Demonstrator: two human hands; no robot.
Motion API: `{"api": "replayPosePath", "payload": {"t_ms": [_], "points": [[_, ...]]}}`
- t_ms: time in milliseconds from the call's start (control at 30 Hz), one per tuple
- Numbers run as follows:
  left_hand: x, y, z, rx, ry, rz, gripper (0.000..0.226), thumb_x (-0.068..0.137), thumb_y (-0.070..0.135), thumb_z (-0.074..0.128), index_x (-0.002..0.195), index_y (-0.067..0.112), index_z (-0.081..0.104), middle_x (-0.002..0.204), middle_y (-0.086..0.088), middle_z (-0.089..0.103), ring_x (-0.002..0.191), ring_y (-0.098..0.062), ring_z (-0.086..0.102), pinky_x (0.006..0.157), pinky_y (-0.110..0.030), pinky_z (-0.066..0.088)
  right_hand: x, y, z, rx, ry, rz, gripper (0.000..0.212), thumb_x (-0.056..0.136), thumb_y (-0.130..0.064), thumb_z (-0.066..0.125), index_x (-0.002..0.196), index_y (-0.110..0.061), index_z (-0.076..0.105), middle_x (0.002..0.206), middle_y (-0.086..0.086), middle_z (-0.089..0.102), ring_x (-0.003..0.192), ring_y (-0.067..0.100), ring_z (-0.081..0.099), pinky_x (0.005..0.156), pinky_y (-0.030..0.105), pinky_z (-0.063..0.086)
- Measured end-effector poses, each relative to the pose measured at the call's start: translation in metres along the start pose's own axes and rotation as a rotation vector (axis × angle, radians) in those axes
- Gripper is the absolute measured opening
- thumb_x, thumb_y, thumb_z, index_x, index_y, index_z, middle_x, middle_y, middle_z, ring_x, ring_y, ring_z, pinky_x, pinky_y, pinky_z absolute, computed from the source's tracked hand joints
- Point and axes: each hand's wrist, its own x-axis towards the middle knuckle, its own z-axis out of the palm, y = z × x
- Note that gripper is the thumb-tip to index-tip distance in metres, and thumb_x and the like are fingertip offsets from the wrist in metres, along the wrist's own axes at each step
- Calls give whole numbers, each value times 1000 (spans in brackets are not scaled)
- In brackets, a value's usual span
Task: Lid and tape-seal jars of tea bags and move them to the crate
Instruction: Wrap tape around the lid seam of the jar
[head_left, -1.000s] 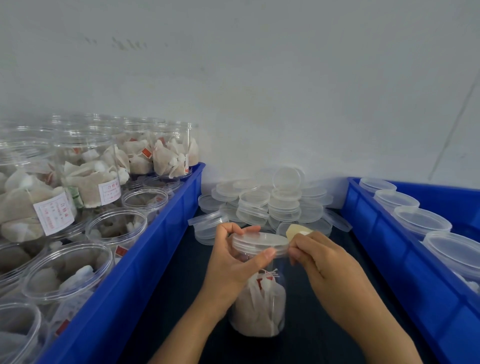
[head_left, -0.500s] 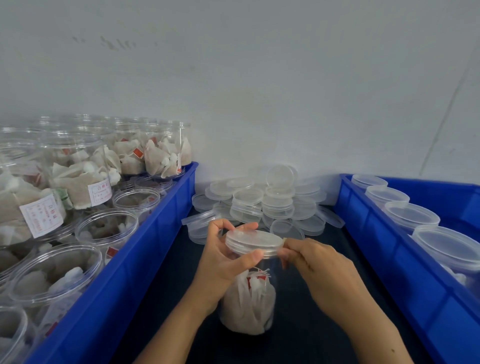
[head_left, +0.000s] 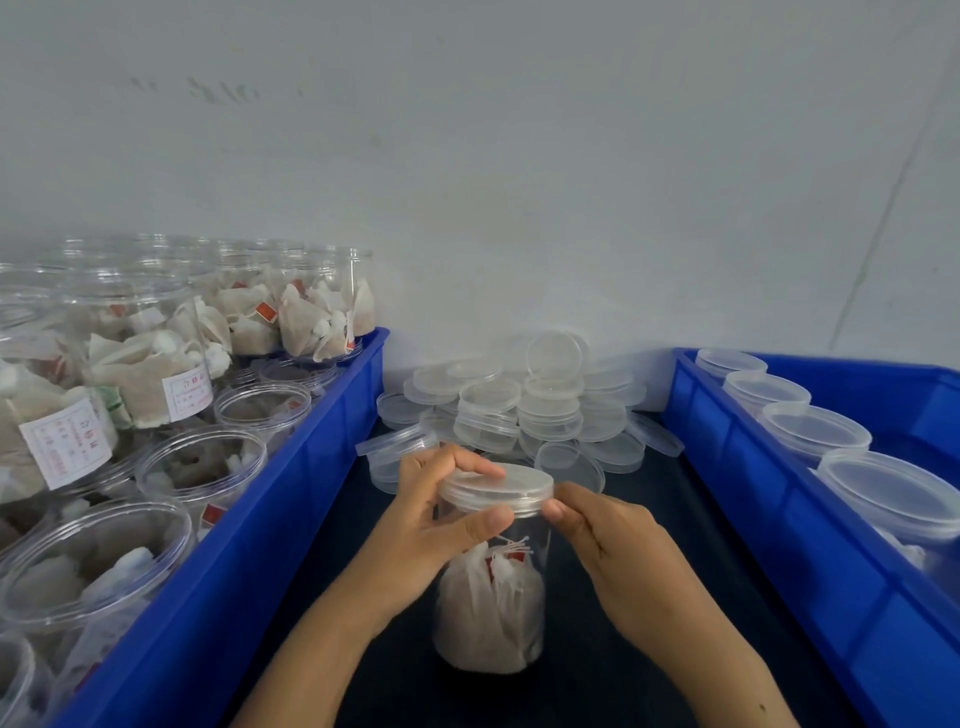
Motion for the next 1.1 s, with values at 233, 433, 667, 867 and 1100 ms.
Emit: {"api": "replayPosePath", "payload": {"t_ms": [233,433,667,867,1100], "points": [[-4,9,3,71,85,50,26,77,43,65,102,37,65,108,15,67,97,-4,67,83,-19,53,-1,-5,1,-37,28,58,58,81,-67,10,96,-30,52,82,-8,55,74,8,55,69,26,50],[-9,12,28,82,214,48,32,76,66,46,95,42,57,96,12,66,89,-3,64,76,-15,48,-2,-13,12,-225,135,-11,45,91,-57,4,95,-32,41,78,-13,40,67,1,41,63,17,37],[-8,1,47,109,521,54,56,53,70,68,98,42,50,94,14,63,86,8,62,64,-8,48,-4,-18,15,-201,132,-43,40,95,-50,7,106,-32,42,82,-14,40,68,1,42,62,15,36],[-8,-5,38,140,515,99,58,53,78,70,99,49,49,102,30,59,89,5,63,66,-15,54,-4,-9,0,18,-24,15,33,96,-55,26,95,-35,52,78,-7,56,70,7,55,69,26,50],[-6,-7,29,167,457,111,62,52,74,74,101,43,52,102,29,61,87,4,64,67,-21,57,-3,2,-6,229,-106,112,19,93,-57,43,111,-60,36,64,1,66,61,7,64,72,28,54]]}}
